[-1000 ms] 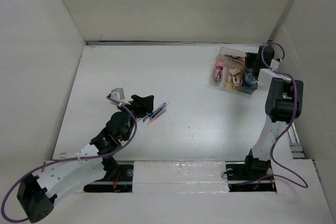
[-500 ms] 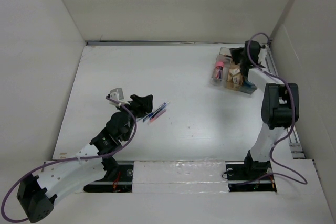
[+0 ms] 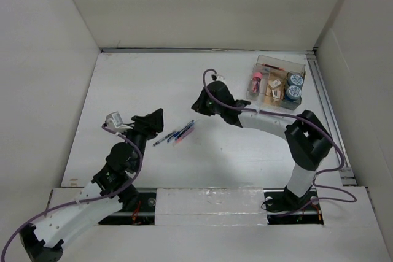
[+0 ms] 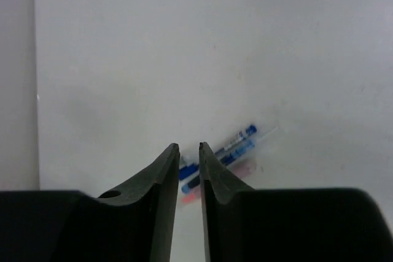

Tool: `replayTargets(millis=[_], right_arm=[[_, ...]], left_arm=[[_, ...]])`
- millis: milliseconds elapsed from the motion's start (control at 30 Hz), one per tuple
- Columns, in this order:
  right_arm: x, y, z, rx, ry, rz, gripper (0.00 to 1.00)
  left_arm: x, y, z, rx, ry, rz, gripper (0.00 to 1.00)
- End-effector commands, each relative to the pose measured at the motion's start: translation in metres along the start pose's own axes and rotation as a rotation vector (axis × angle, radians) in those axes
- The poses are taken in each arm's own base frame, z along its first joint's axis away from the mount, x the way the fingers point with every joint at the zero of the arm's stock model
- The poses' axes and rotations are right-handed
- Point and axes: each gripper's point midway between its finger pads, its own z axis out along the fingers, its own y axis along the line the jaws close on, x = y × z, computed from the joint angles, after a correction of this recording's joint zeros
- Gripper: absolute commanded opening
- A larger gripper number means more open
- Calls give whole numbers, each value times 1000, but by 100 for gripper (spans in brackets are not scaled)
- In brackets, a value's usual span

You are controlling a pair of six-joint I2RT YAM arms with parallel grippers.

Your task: Organize the desk

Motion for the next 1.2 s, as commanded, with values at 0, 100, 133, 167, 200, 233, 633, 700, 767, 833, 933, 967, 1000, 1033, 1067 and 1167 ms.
replayTargets(millis=[0,100,133,167,200,233,633,700,767,833,933,967,1000,1033,1067,1167], right_arm=[[40,-17,-7,99,87,-123,26],[66,-21,-12,143,145,-127,35],[71,-20,-14,145,155,-129,38],[77,-21,-17,155,165,-139,39],[87,-17,-21,153,182,-157,41],[91,-17,-23,160,190,-170,43],[134,-32,-13,233,336,-208,50],[133,-32,-7,237,327,-213,50],[130,-29,-3,233,308,-206,50],[133,-25,0,219,320,-197,50],[134,-23,6,211,321,-196,51],[134,-24,6,215,318,-196,51],[134,-25,7,219,315,-197,51],[130,-29,10,237,306,-193,51],[131,-34,10,256,310,-195,51],[122,-42,13,315,265,-212,49]], left_arm=[[-4,5,-1,-17,-24,-19,64],[-5,4,-2,-12,-25,-18,64],[-4,4,-1,-18,-21,-15,64],[-4,4,-1,-17,-17,-15,64],[-4,2,-1,-15,-13,-15,64],[-3,1,-1,-8,-7,-14,64],[-4,-1,-2,2,-6,-17,64],[-5,-3,-2,10,-3,-17,64],[-5,-3,-3,11,-4,-16,64],[-4,-1,-2,4,-4,-11,64],[-2,-4,-2,16,4,-14,64],[-2,-4,-2,19,5,-12,64],[-1,-3,-2,16,4,-13,64],[-1,-3,-1,12,6,-10,64],[-1,-3,-1,10,5,-8,64],[0,-4,-1,14,10,-5,64]])
